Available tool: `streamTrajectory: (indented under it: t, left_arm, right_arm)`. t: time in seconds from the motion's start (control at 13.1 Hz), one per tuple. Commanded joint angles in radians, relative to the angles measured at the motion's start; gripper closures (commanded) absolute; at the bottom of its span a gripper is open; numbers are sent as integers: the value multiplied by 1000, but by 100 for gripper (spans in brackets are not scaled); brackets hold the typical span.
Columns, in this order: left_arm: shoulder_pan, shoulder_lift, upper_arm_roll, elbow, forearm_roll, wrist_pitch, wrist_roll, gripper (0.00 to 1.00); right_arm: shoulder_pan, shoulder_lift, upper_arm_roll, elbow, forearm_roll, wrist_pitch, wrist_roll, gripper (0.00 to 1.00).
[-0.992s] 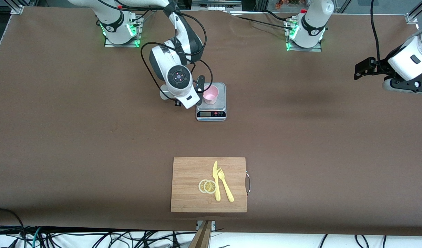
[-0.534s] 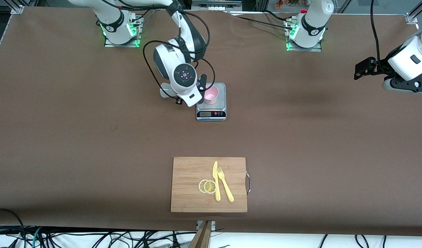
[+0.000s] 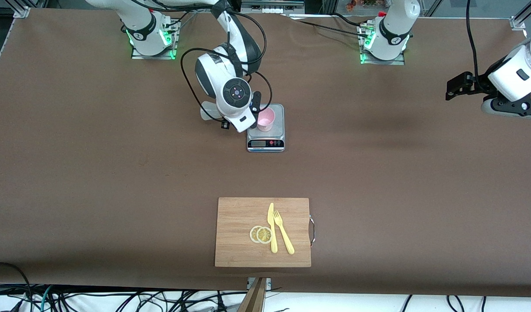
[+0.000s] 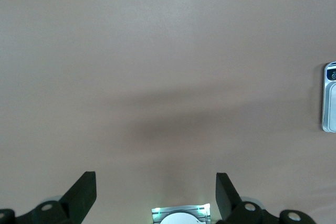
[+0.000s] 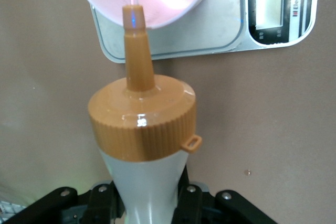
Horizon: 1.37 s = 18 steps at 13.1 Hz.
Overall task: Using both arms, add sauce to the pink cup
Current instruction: 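Tilt the bottle nozzle over the cup rim with the right gripper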
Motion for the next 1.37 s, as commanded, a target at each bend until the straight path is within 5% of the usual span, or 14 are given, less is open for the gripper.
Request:
streamTrajectory:
  t: [0.0,0.99,1.3]
  left_arm:
    - [-5,0,7,9,-4,-11,14,0]
    - [-5,0,7,9,-4,-11,14,0]
    - [-5,0,6,9,-4,-11,14,0]
  right_arm:
    - [17,26,-7,63,-33,-58,47,63]
    - [17,38,-7,74,-38,-63,45,64]
    - [2,27,-19,95,-22,-90,31,55]
